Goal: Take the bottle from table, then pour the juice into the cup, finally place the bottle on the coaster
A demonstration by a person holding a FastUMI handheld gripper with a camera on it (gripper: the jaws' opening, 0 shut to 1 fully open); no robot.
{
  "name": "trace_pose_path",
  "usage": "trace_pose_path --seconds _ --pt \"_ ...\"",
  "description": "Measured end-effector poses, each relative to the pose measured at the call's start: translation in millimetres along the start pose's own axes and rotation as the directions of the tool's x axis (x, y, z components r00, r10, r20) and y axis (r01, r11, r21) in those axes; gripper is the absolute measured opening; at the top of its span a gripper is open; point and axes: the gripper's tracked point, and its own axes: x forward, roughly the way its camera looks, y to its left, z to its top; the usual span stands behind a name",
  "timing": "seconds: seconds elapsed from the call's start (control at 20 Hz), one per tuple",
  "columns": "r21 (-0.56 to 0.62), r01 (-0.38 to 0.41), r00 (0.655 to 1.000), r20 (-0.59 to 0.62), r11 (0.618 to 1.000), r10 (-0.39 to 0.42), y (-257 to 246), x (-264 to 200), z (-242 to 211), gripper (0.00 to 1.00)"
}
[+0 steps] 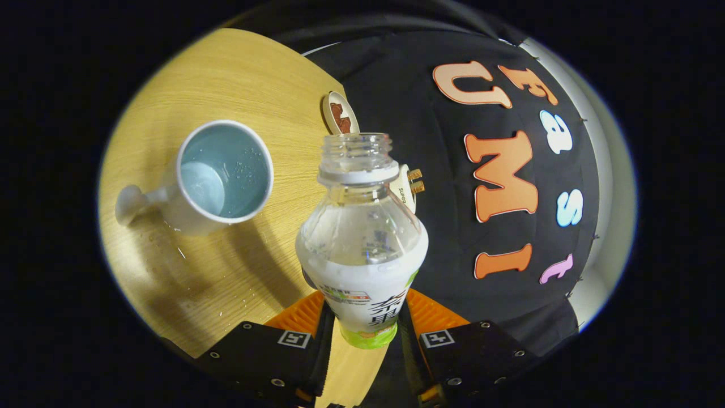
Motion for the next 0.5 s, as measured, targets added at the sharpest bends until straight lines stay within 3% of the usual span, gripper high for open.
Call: trace_pose_path --seconds 0.5 --pt "-0.159 0.016 1.0 0.018 0.987 -0.013 -13 10 -2 0.56"
